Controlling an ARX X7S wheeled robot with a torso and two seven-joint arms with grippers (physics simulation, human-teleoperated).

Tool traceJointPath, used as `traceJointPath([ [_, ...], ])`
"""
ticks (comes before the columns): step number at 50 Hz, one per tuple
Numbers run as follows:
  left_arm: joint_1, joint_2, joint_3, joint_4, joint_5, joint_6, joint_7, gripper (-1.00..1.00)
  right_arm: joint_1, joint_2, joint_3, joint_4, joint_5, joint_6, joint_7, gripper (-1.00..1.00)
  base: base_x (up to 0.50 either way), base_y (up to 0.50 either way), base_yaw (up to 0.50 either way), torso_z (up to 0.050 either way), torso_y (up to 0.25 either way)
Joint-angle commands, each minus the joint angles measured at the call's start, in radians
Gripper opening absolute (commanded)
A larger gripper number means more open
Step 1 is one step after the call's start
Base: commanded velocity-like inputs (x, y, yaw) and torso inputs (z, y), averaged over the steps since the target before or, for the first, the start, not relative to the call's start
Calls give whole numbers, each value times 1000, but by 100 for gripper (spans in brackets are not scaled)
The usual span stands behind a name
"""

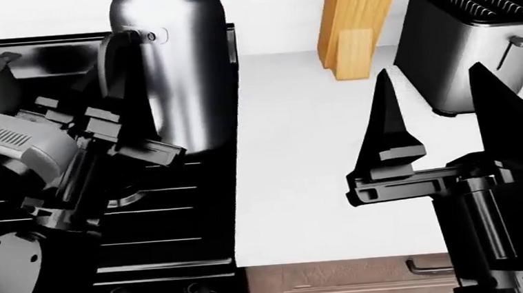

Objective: Pick the kettle from the counter and place it on a stove burner. Then turn the burner on.

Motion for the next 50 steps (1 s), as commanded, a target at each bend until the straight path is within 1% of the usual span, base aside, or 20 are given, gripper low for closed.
traceJointPath([
  [1, 80, -7, -46, 41, 38, 87, -21, -100, 29, -6, -22, -6, 9, 35, 28, 100, -184, 500, 0, 0, 0],
  [9, 72, -11, -26, 18, 75, 86, -31, -100, 47, -4, -38, -19, 1, 53, 47, 100, 47, 500, 0, 0, 0],
  [32, 73, -22, -16, 17, 79, 89, -43, -100, 82, 3, -81, -19, -8, 82, 86, 100, 162, 500, 0, 0, 0],
  [35, 73, -21, -8, 15, 83, 90, -43, -100, 79, 7, -79, -18, -2, 68, 85, 100, 46, 500, 0, 0, 0],
  [38, 69, -18, 7, 8, 89, 91, -40, -100, 54, 12, -70, -14, -11, 22, 61, 100, 83, 500, 0, 0, 0],
  [44, 31, -10, 36, -2, 88, 70, -44, -100, 24, 22, -62, -18, -31, -38, 33, 100, 0, 0, 0, 0, 0],
  [50, -26, 1, 61, -31, 84, 47, -48, -100, 14, 31, -57, -17, -27, -62, 33, 100, 0, 0, 0, 0, 0],
])
